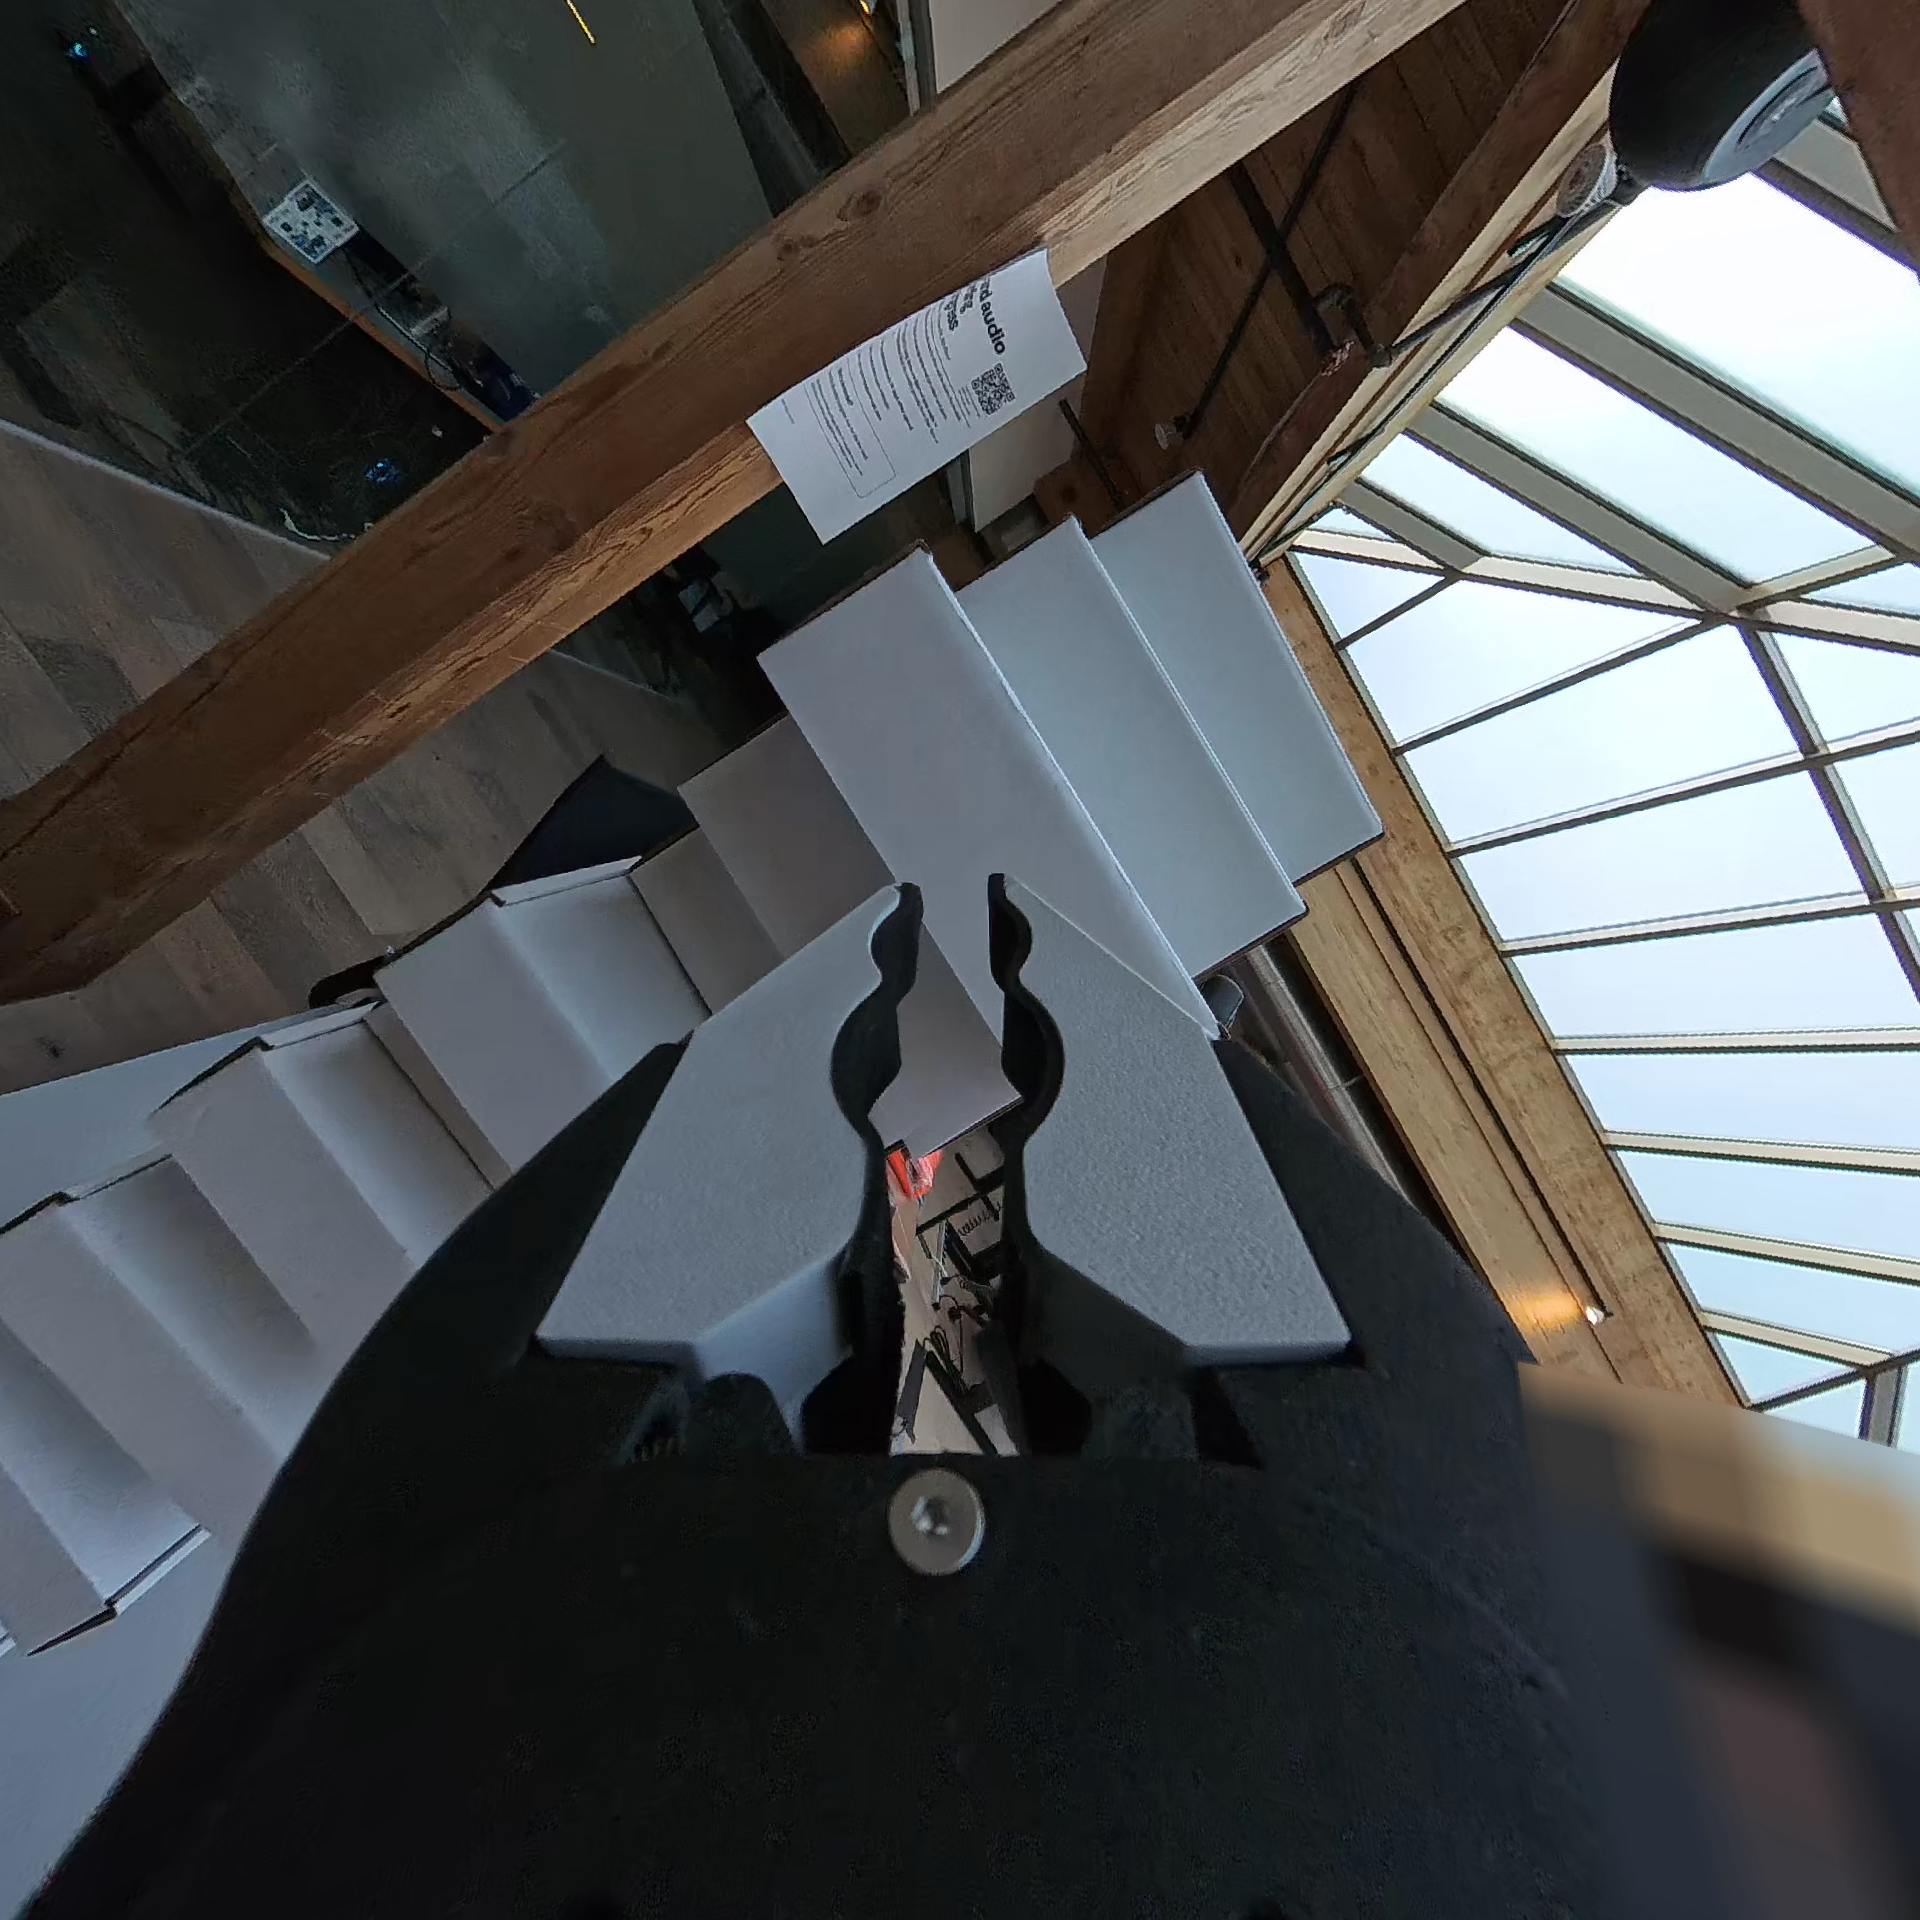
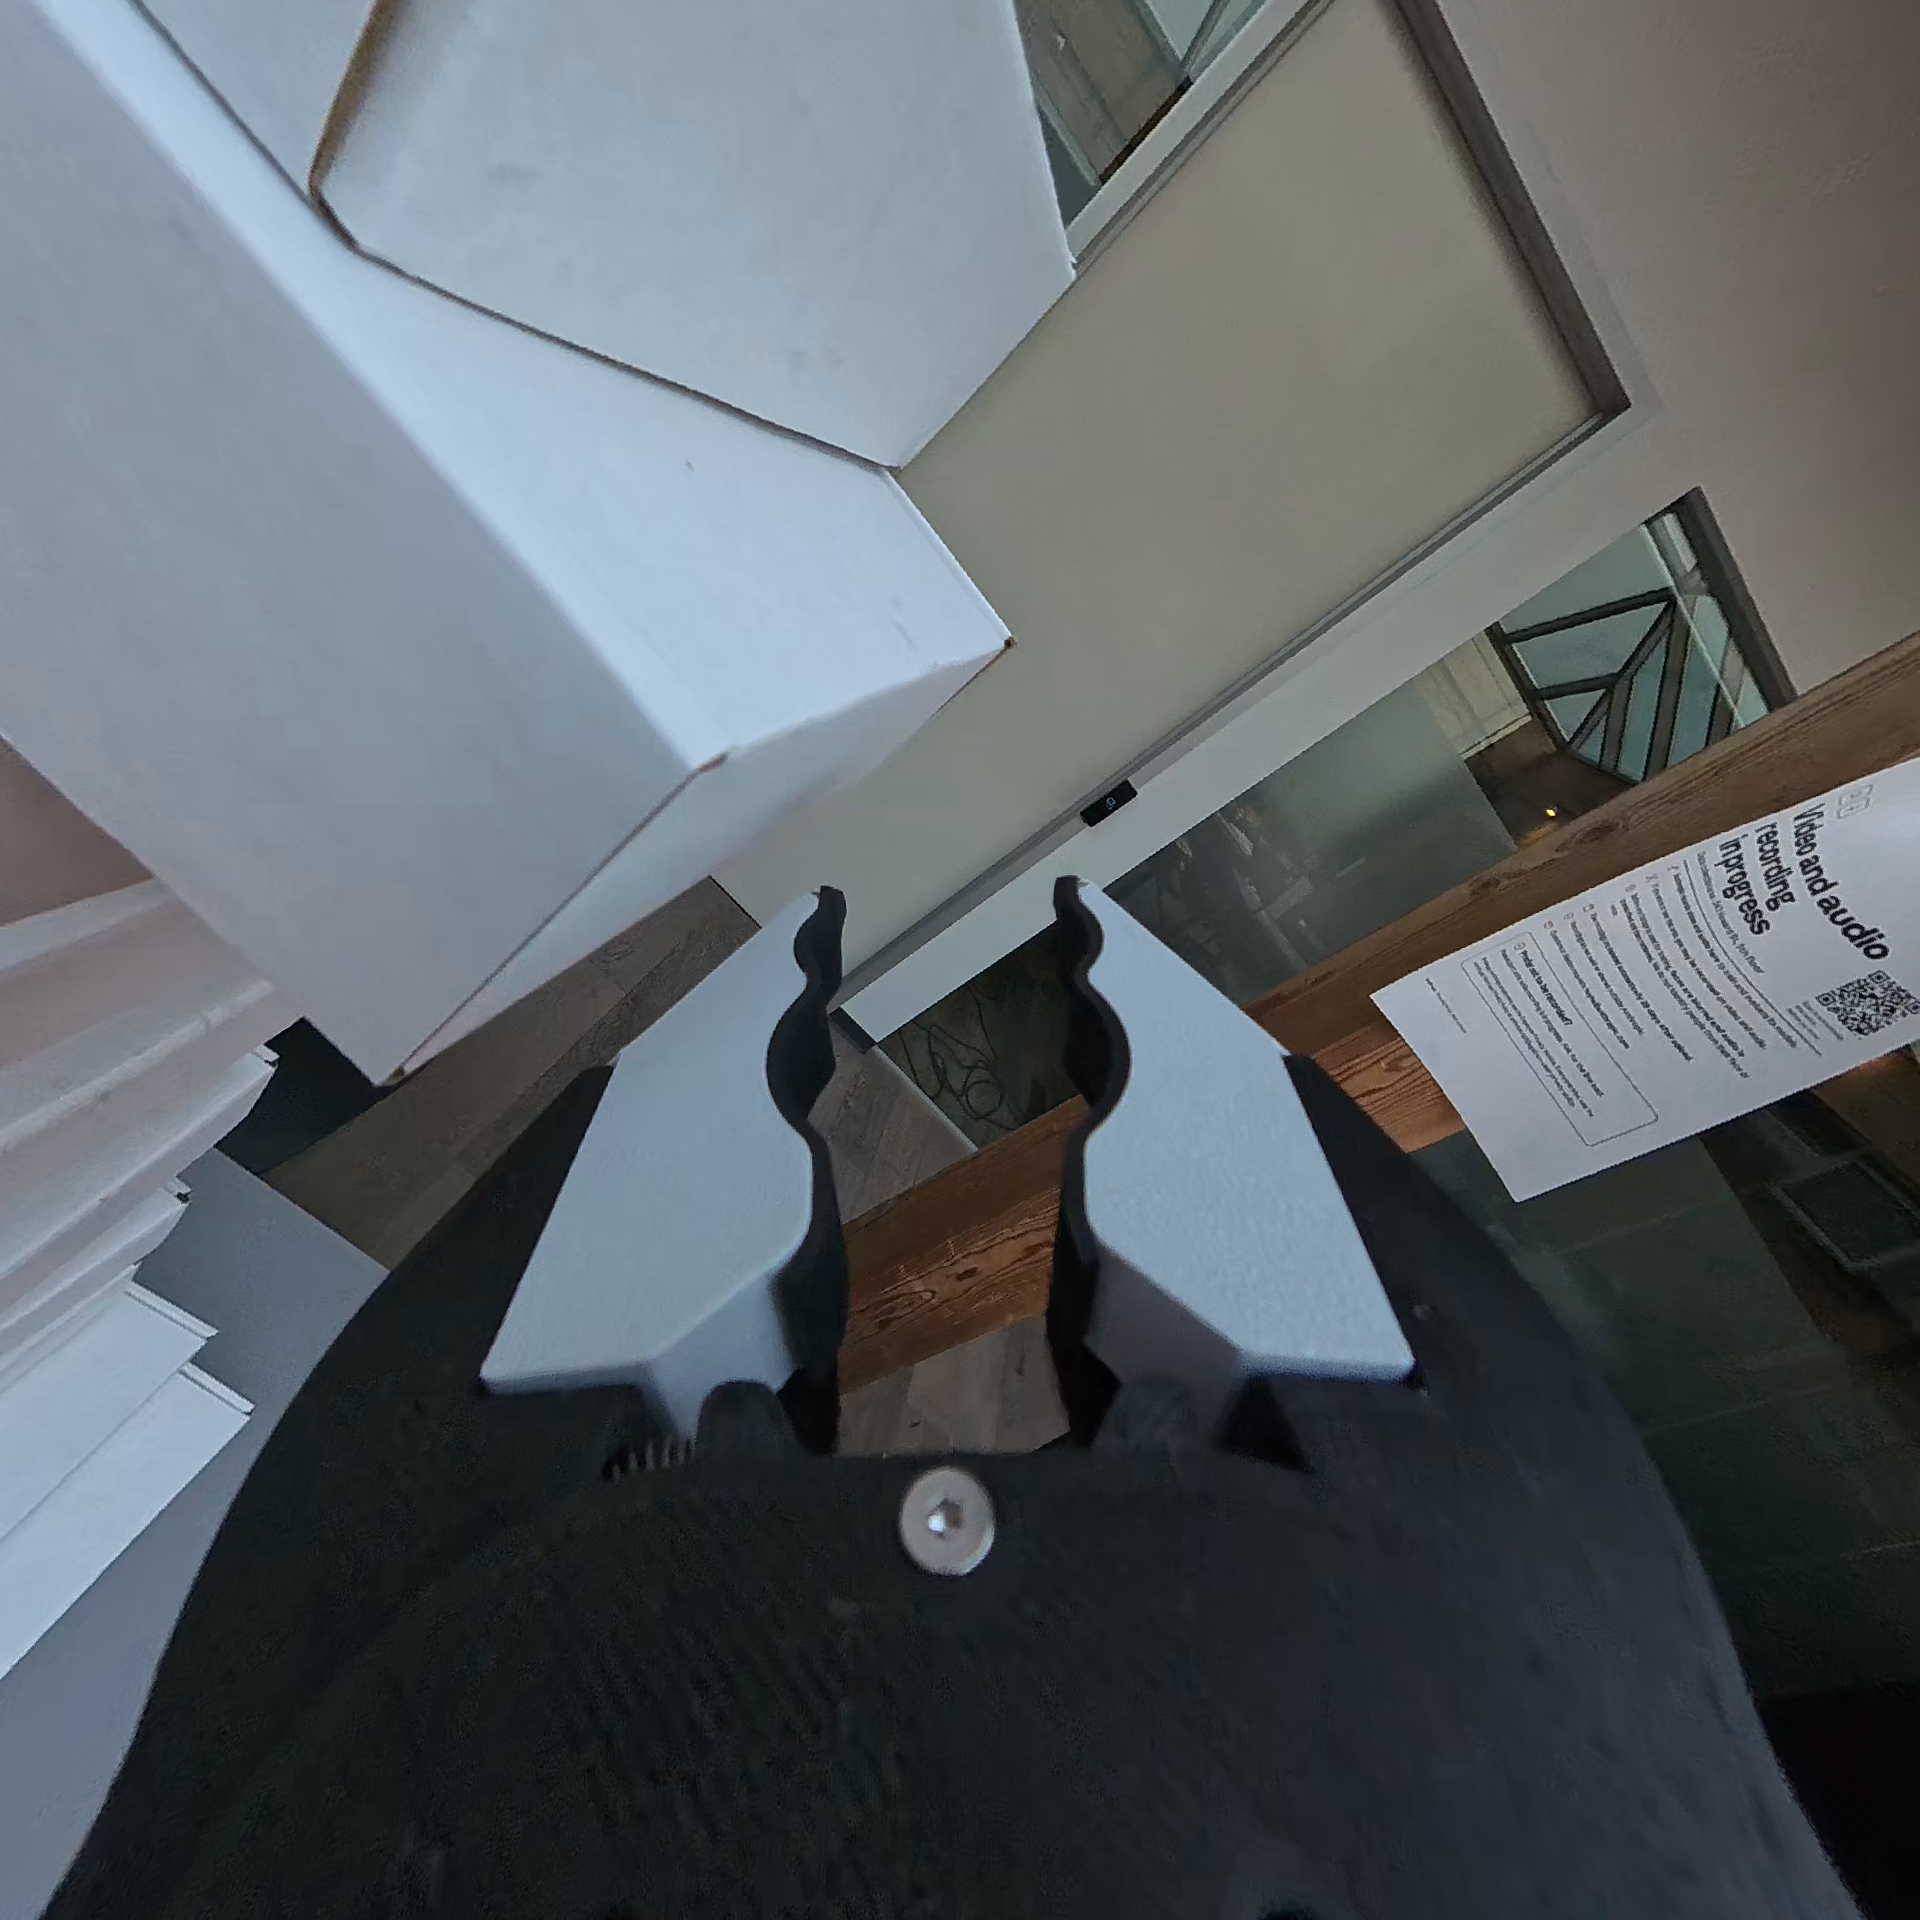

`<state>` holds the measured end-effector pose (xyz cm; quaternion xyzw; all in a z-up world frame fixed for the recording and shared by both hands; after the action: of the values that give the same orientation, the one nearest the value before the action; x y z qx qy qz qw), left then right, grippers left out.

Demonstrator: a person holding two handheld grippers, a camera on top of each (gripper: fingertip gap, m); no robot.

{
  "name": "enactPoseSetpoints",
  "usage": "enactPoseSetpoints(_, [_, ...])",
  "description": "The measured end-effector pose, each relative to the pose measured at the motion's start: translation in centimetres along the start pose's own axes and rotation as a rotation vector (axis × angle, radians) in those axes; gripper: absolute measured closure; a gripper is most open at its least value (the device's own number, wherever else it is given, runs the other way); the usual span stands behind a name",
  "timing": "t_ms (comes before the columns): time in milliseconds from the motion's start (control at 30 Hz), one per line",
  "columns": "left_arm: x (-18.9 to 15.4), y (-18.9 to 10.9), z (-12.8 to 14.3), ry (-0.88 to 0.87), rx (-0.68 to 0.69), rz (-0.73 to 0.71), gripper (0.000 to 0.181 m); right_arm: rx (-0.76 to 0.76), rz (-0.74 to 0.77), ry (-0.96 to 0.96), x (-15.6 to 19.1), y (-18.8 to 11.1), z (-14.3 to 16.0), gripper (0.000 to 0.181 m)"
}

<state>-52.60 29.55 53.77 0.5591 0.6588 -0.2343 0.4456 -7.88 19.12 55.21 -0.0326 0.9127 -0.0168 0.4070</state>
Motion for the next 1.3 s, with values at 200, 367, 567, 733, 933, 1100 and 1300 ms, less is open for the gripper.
enactPoseSetpoints(200, [0.1,-3.3,1.1,0.030,-0.032,0.005,0.168,0.017,0.042,0.028,-0.8,-2.0,1.7,0.135])
enactPoseSetpoints(367, [0.6,-7.4,4.3,0.138,-0.013,0.002,0.167,0.048,0.098,0.083,-0.3,-7.7,6.4,0.135])
enactPoseSetpoints(567, [0.7,-15.6,16.0,0.437,0.093,-0.176,0.169,0.066,0.101,0.148,5.6,-18.2,14.3,0.140])
enactPoseSetpoints(733, [-2.5,-23.1,30.6,0.622,-0.012,-0.329,0.169,-0.010,0.045,0.271,12.1,-26.8,18.2,0.148])
enactPoseSetpoints(933, [-3.8,-28.5,50.1,0.649,-0.059,-0.631,0.162,-0.111,-0.183,0.428,20.7,-32.0,20.0,0.150])
enactPoseSetpoints(1100, [-6.8,-29.5,56.2,0.672,-0.165,-0.666,0.160,-0.117,-0.376,0.676,27.9,-35.2,20.8,0.140])
enactPoseSetpoints(1300, [-12.7,-32.8,55.7,0.830,-0.231,-0.664,0.154,-0.183,-0.513,0.863,33.3,-39.1,15.8,0.136])
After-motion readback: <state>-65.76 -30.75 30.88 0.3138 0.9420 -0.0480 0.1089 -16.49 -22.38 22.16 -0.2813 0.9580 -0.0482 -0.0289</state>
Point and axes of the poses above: each gripper's, where its closed fingertips meet, y out along the fingers, z out of its underside, x = y × z across the jaws, the point moved 5 cm from there along -y, back along the fingers, and after that the axes turned 1 degree about -x, right-handed, at the moved point
